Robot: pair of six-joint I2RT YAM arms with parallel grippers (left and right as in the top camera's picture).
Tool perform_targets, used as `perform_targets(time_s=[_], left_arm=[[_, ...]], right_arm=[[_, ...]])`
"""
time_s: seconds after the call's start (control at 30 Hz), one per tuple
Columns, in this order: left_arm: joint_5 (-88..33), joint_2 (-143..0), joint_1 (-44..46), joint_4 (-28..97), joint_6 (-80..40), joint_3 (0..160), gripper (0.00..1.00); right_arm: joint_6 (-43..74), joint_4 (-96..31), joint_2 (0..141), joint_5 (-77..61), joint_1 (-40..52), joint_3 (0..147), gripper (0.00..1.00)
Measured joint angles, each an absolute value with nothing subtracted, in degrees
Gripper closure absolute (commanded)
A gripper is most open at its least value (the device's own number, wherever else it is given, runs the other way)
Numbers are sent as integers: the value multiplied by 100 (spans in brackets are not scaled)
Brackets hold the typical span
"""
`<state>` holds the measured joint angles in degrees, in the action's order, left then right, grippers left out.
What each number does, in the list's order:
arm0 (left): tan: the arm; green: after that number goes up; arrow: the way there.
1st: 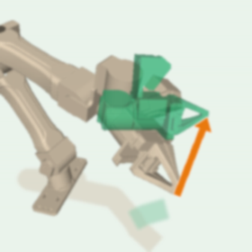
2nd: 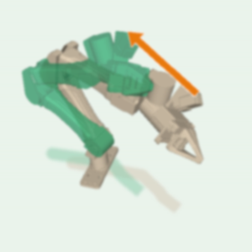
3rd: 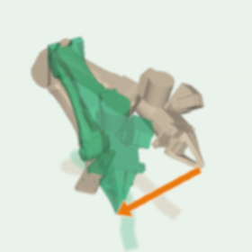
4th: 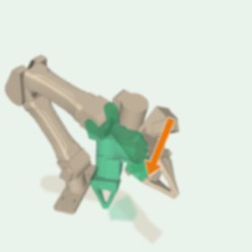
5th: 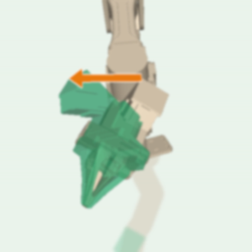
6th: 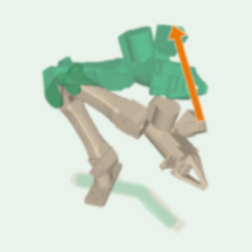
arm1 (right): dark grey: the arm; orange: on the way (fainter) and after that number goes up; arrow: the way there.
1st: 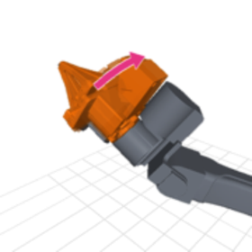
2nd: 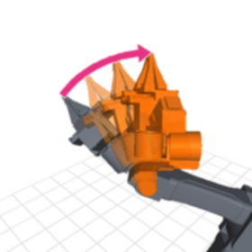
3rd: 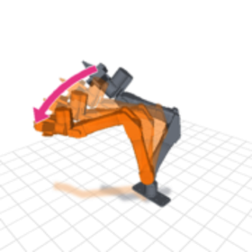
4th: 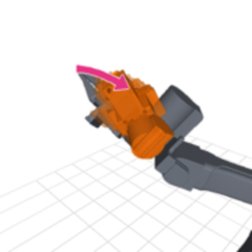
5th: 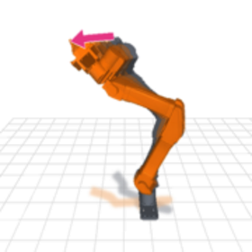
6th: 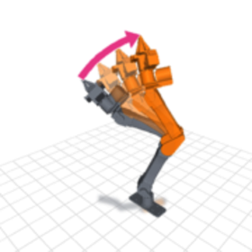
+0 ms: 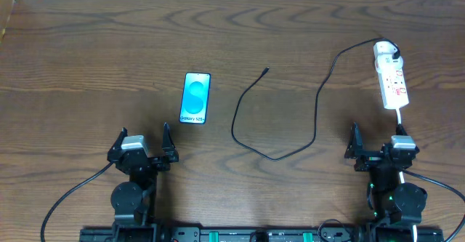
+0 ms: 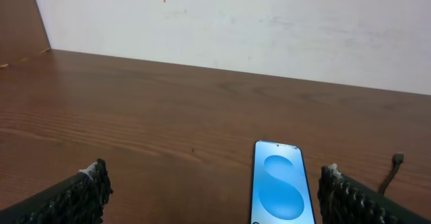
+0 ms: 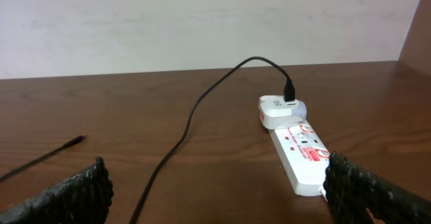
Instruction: Plug charger to phone and switch on socket
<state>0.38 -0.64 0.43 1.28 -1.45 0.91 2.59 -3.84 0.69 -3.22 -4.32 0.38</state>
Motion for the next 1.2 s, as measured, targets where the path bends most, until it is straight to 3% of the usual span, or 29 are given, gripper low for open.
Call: perform_targets(time_s=[0.9,1.2], left_arm=[[16,-93,43,73,-150,126,2],[16,-899,43,106,-150,692,2]], right_arm=[[259,-386,69,-322,-432,38,1],[259,-384,69,-322,-432,38,1]])
